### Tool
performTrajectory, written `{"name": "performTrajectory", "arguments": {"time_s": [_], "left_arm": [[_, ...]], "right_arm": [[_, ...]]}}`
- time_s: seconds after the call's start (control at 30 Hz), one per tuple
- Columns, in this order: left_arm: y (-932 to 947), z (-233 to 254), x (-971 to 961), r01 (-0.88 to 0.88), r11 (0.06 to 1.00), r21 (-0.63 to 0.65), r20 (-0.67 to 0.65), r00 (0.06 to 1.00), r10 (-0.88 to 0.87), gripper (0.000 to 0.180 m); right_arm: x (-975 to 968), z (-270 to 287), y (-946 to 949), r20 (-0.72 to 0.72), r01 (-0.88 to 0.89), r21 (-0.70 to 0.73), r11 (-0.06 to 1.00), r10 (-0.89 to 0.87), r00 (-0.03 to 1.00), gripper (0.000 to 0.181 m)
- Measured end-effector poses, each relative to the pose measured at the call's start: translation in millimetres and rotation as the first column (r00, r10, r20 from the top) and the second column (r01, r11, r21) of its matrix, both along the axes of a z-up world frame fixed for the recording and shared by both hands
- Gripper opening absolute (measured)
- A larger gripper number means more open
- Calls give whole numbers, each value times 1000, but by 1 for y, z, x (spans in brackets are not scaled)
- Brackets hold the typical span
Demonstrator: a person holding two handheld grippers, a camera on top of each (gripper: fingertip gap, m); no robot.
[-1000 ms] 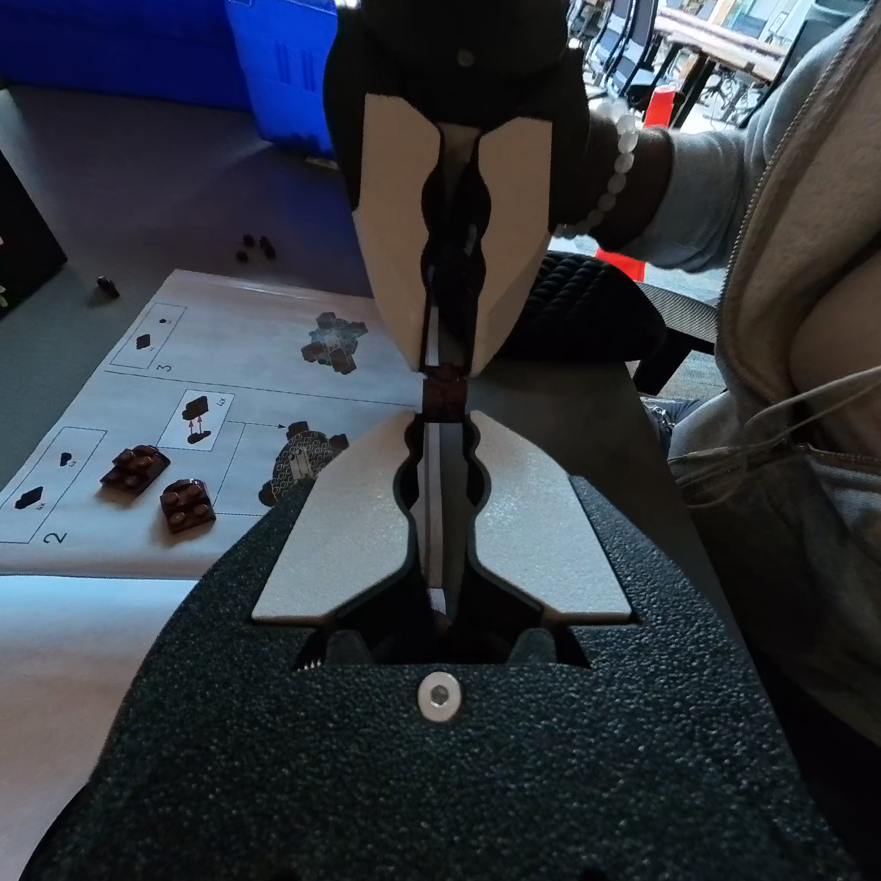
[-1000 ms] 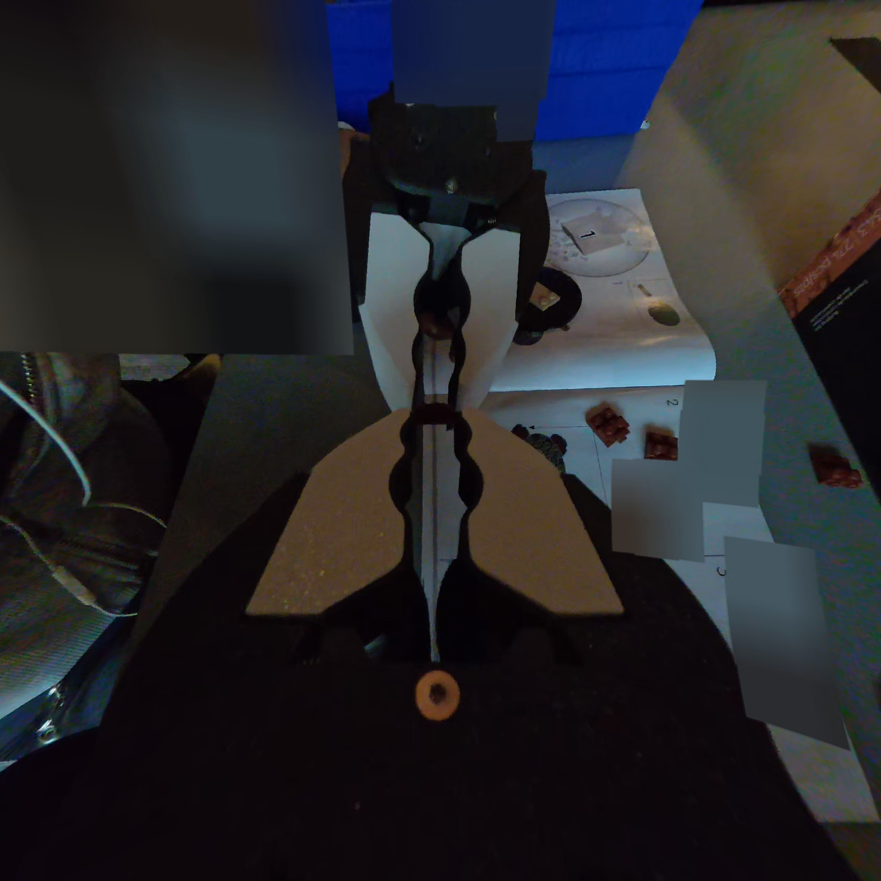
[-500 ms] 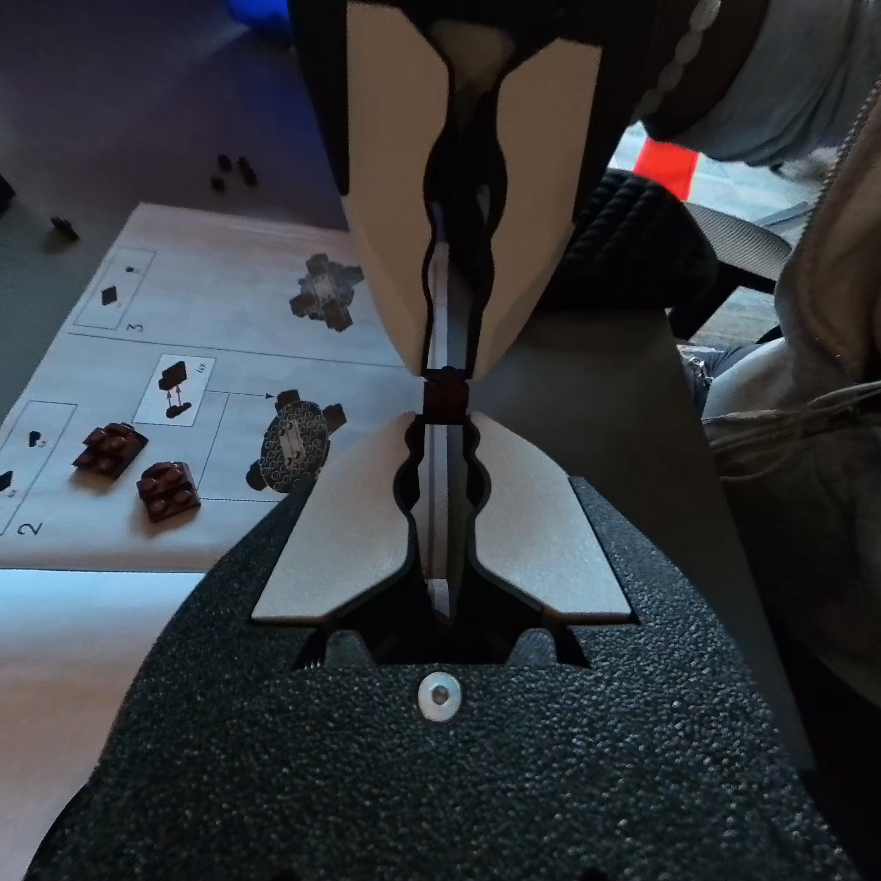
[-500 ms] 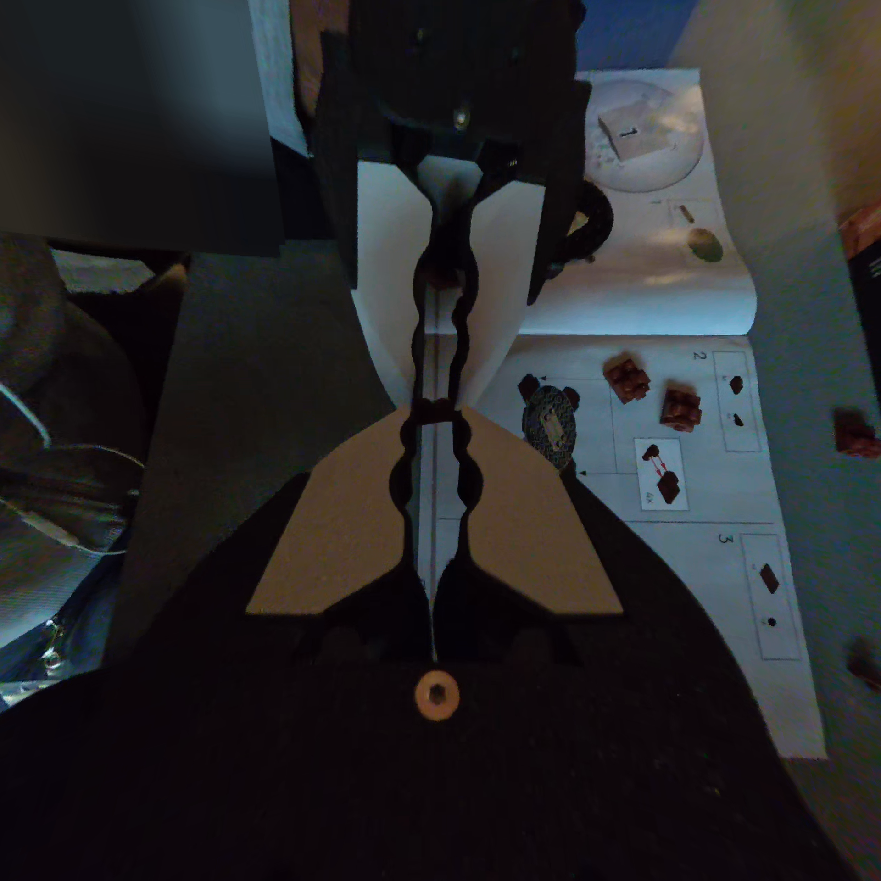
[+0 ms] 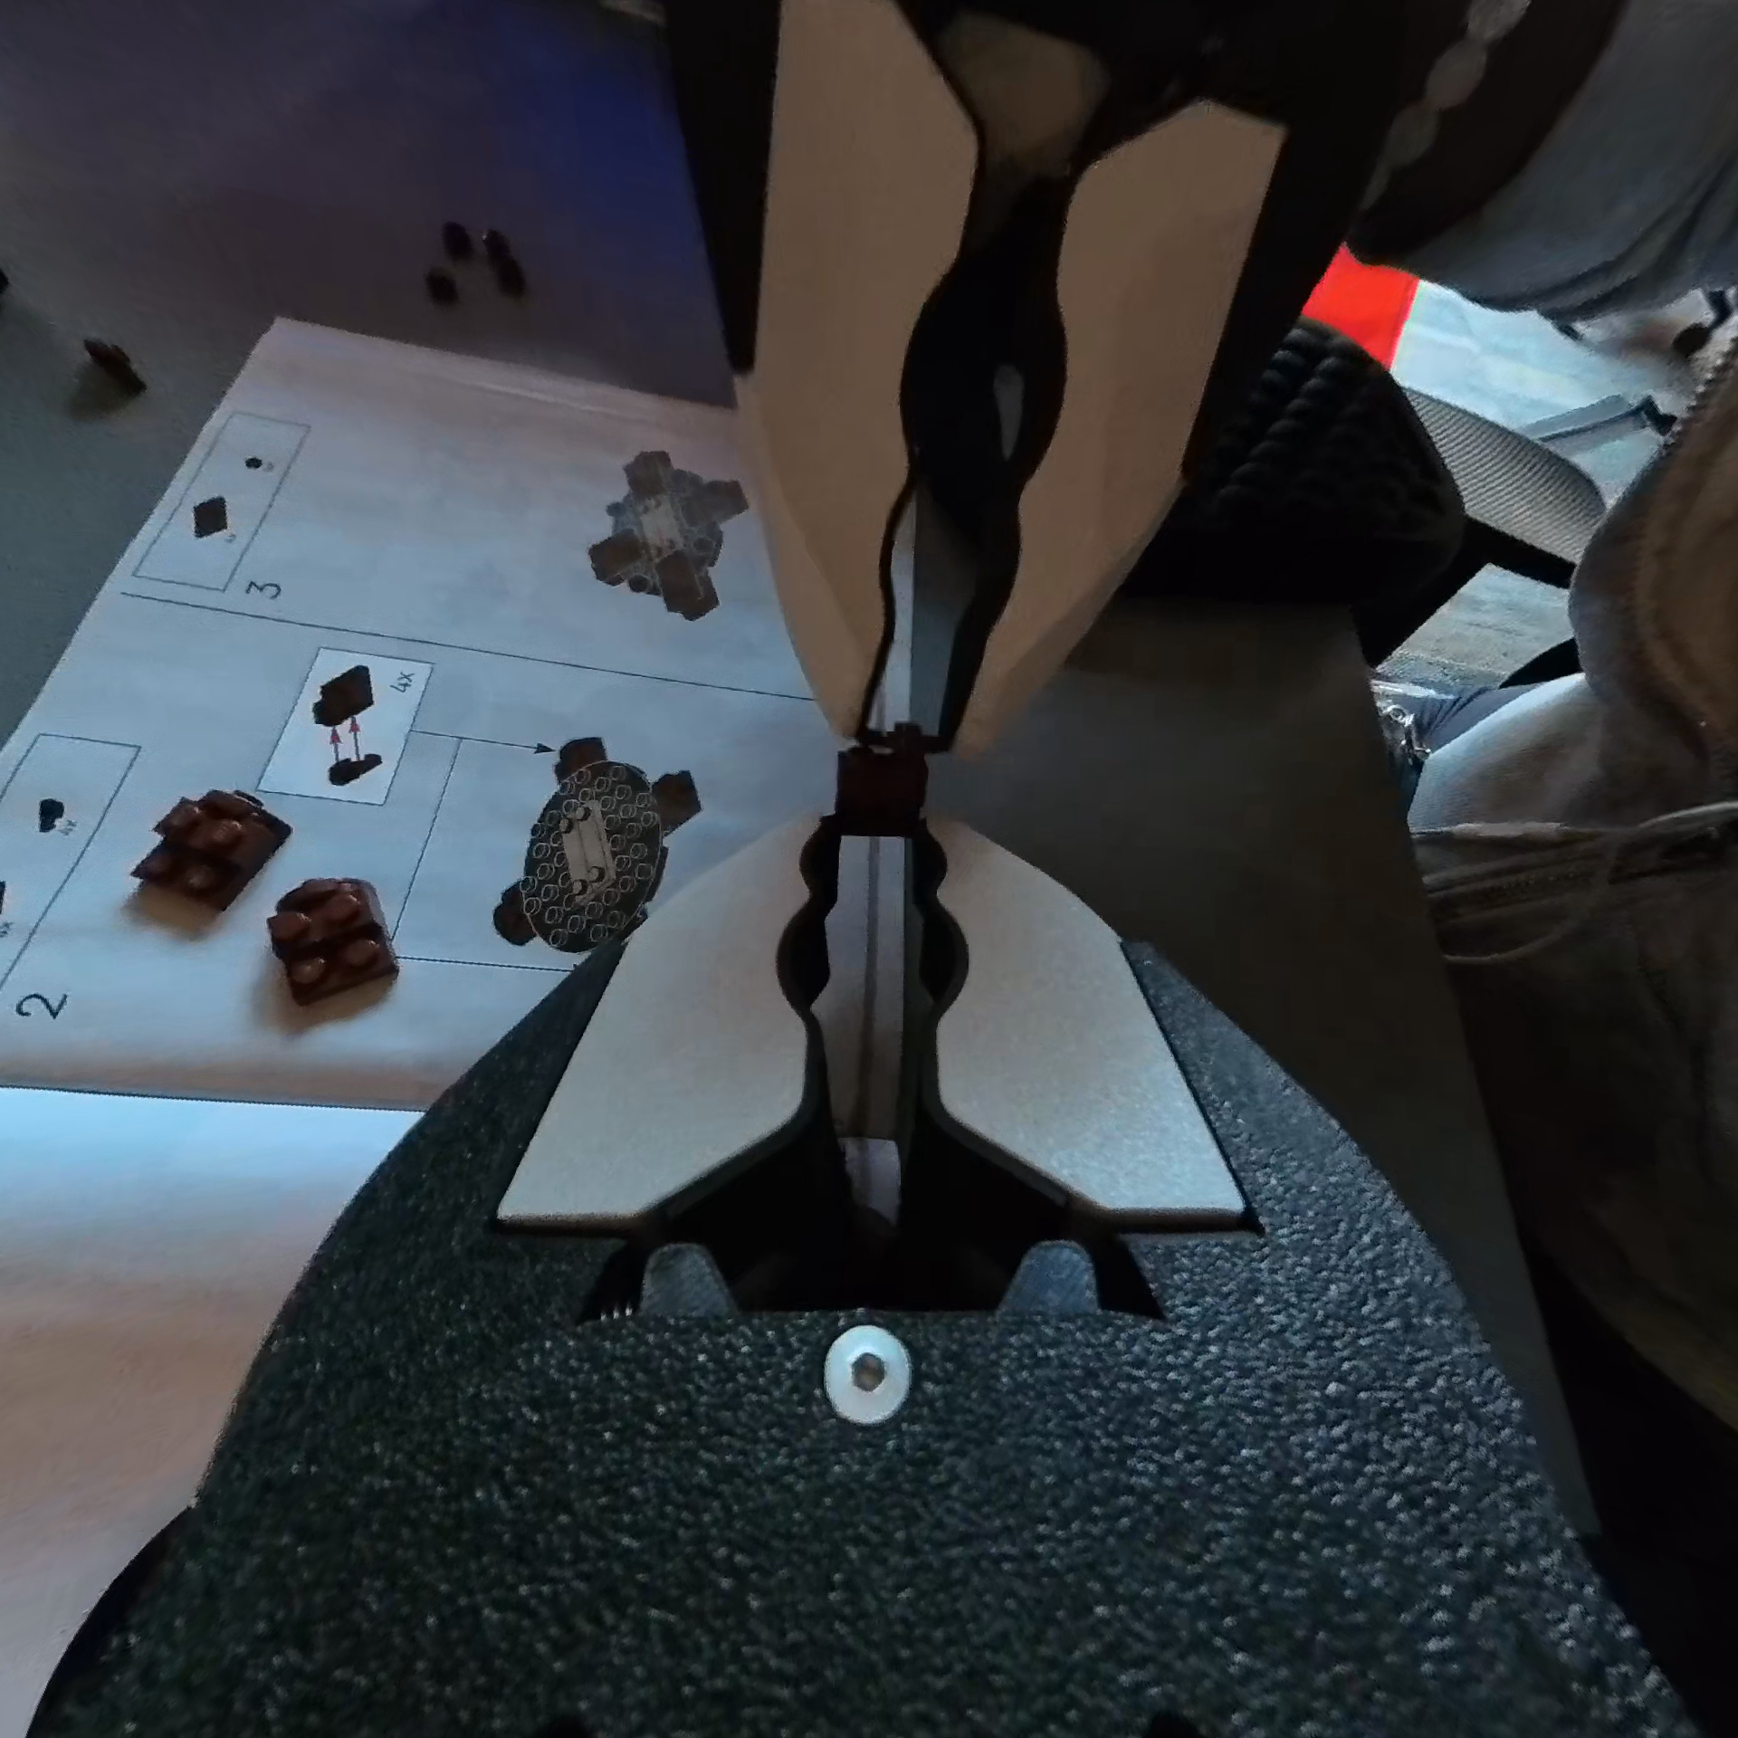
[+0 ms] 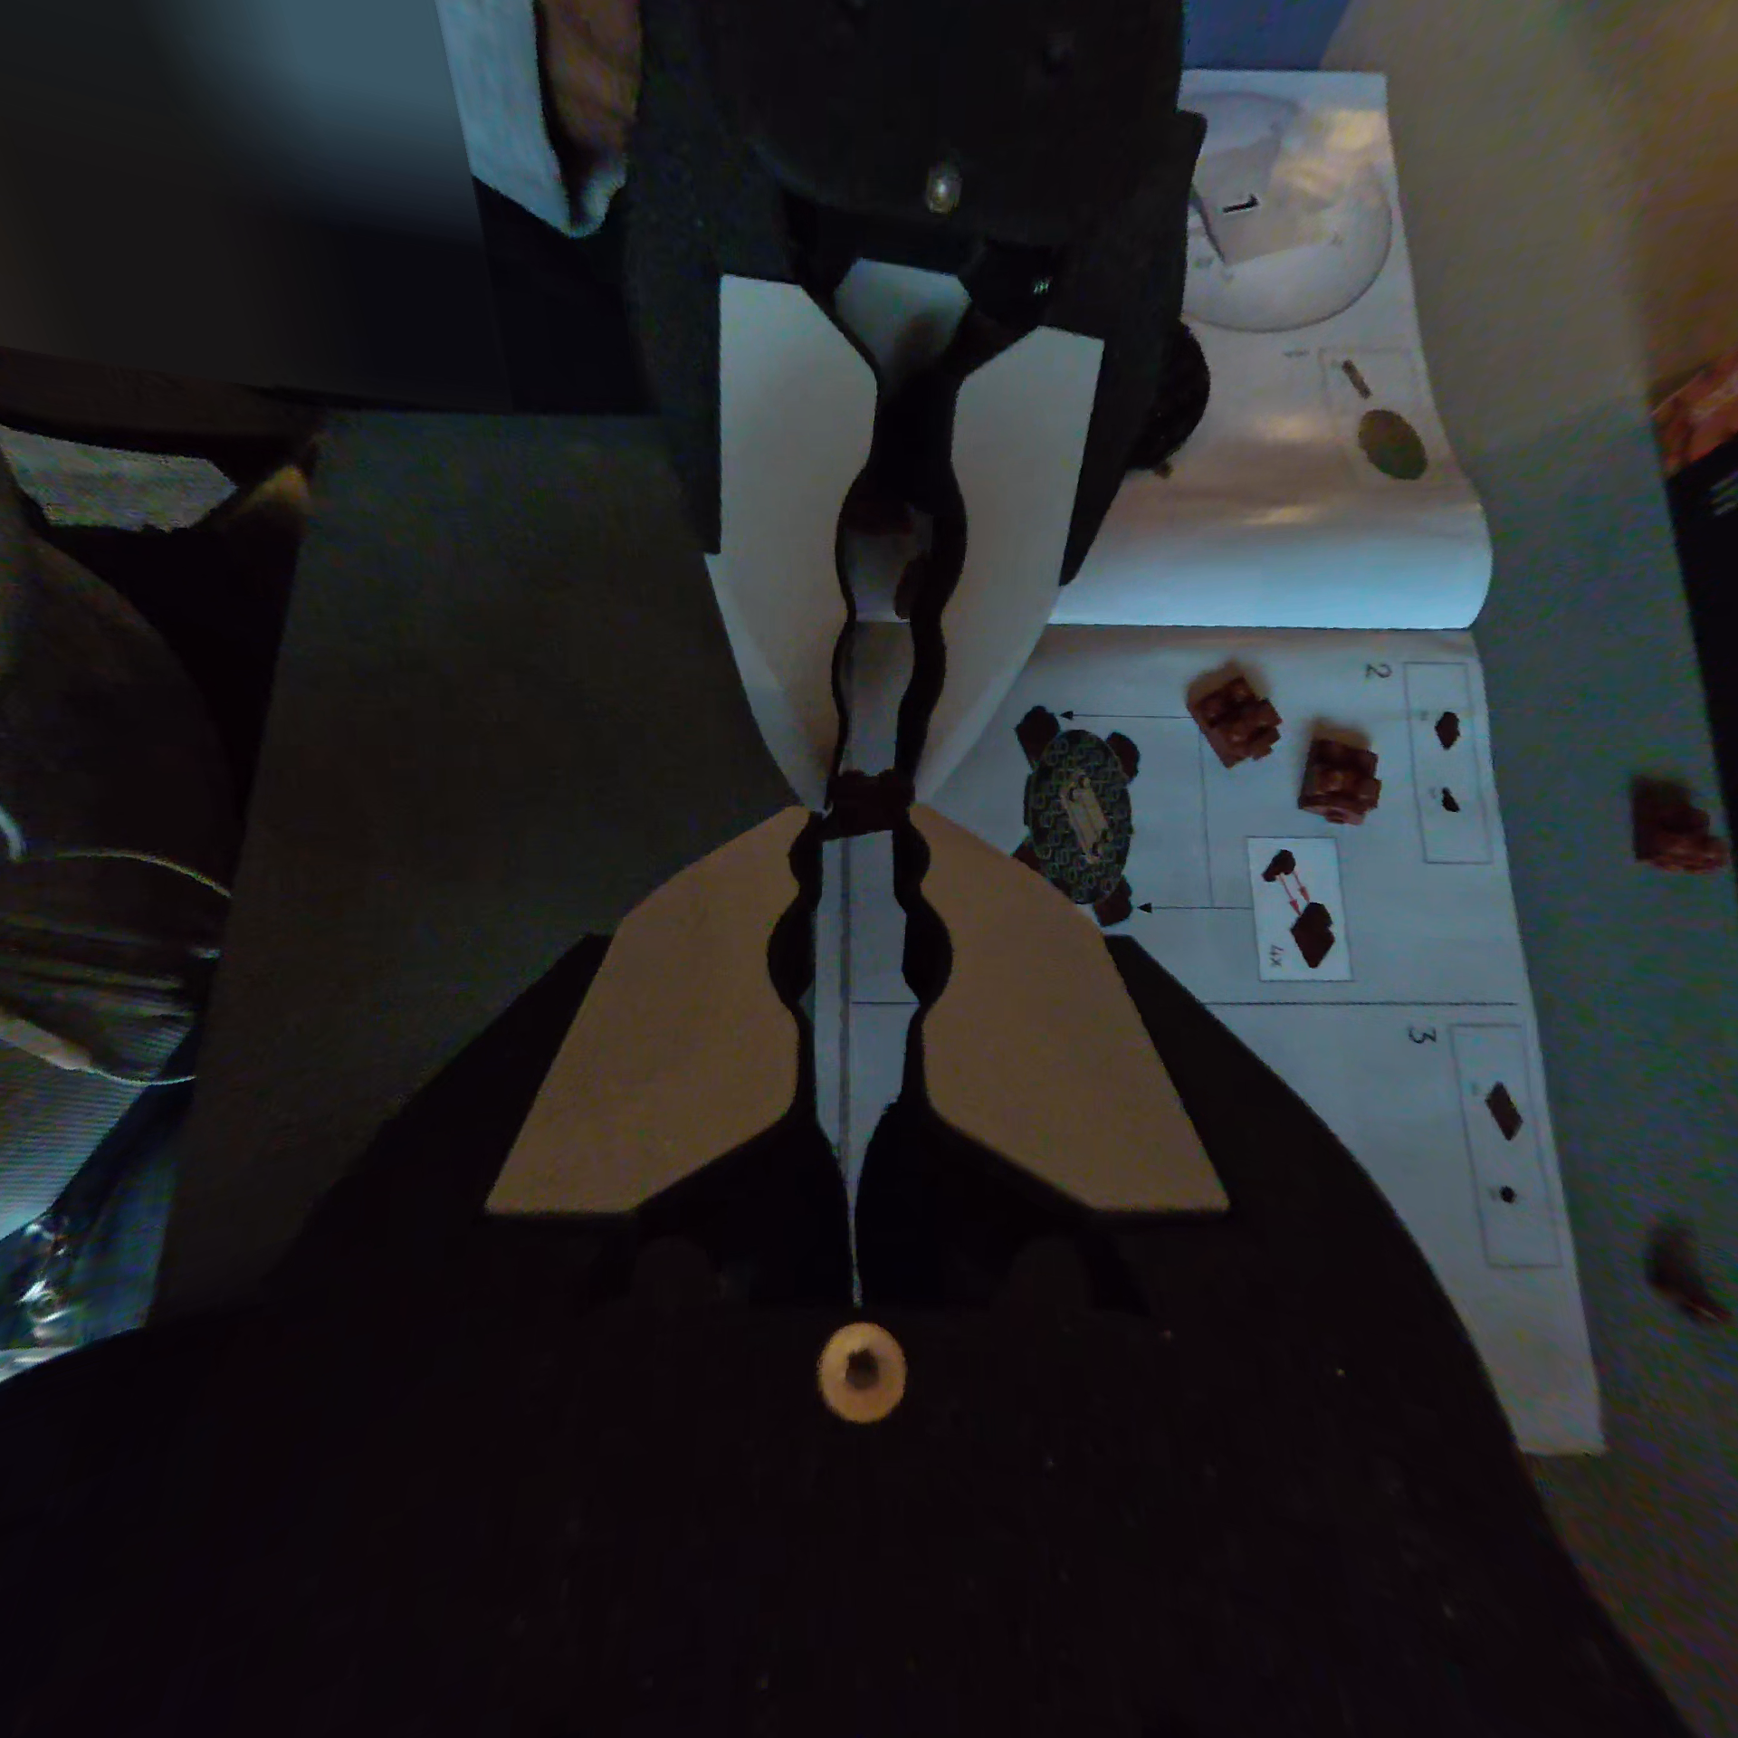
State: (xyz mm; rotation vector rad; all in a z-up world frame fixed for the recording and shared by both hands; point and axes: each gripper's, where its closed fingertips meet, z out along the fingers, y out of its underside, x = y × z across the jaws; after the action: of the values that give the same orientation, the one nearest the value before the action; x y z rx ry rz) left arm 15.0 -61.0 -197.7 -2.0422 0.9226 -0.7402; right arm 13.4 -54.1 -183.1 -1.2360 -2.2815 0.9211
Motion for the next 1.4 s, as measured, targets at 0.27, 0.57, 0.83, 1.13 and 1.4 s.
{"name": "performTrajectory", "arguments": {"time_s": [0.27,0.57,0.83,1.13,1.4], "left_arm": [[-2,-10,4,23,999,-24,-70,997,-24,13],[-2,-16,3,23,999,-47,-102,994,-28,14],[-2,-18,3,22,999,-47,-120,992,-27,14],[-2,-18,3,22,999,-44,-124,992,-27,14],[-2,-18,3,22,999,-44,-125,992,-27,13]], "right_arm": [[3,-3,0,48,-43,38,998,42,998,13],[4,-13,2,92,-48,71,996,41,995,13],[4,-16,3,105,-58,79,995,49,993,13],[4,-18,4,99,-50,61,997,43,994,13],[4,-18,4,46,-31,-3,1000,31,998,13]]}}
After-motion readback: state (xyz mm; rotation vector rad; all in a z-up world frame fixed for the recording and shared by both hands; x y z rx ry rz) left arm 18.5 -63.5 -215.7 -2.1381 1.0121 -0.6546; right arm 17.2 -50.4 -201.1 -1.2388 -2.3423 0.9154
